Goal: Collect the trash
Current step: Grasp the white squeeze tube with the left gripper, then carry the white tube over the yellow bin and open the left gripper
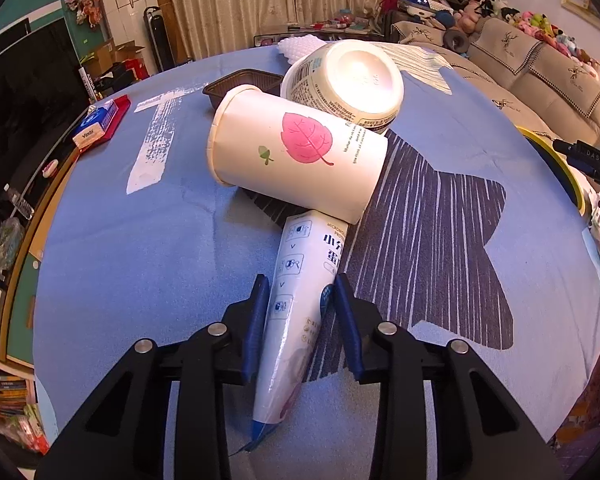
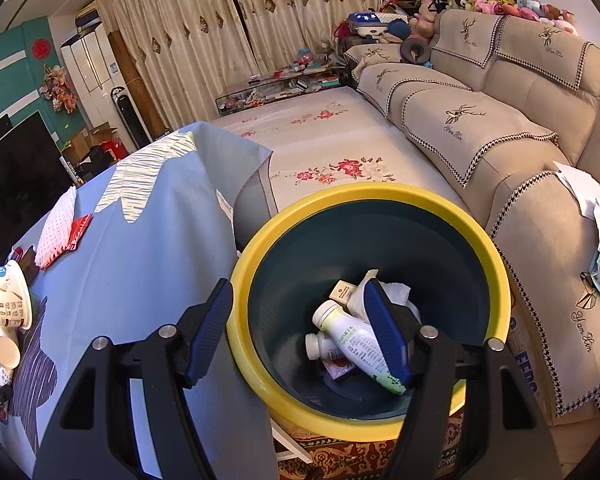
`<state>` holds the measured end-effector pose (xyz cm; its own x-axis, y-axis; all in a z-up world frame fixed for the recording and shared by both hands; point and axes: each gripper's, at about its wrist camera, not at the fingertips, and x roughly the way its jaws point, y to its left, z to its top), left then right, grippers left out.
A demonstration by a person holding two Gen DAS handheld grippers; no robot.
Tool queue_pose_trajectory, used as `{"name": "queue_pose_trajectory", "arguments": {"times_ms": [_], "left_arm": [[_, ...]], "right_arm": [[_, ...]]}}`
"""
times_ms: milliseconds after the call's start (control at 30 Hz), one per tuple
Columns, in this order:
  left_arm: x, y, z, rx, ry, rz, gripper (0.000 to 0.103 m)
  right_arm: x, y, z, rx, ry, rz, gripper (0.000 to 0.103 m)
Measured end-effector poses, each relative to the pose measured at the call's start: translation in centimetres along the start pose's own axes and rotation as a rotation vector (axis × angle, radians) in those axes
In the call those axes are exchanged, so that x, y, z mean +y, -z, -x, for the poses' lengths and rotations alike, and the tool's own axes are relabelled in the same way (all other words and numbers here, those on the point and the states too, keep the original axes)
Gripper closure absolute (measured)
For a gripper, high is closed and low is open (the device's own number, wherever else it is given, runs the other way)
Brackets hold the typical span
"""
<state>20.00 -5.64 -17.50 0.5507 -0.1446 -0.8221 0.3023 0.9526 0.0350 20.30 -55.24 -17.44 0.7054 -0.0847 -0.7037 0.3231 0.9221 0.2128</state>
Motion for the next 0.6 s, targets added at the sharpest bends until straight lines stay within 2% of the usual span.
{"name": "queue_pose_trajectory", "arguments": {"times_ms": [400, 600], "left_arm": [[-0.3, 1.6, 1.5, 0.012, -0.011, -0.037, 0.076], [-1.0, 3.0, 3.4, 0.008, 0.035, -0.071, 0.076]], "right_arm": [[-2.4, 1.2, 0.2, 0.017, 0.001, -0.072, 0.039], [-1.7, 1.9, 0.5, 0.020, -0.011, -0.054, 0.039]]}}
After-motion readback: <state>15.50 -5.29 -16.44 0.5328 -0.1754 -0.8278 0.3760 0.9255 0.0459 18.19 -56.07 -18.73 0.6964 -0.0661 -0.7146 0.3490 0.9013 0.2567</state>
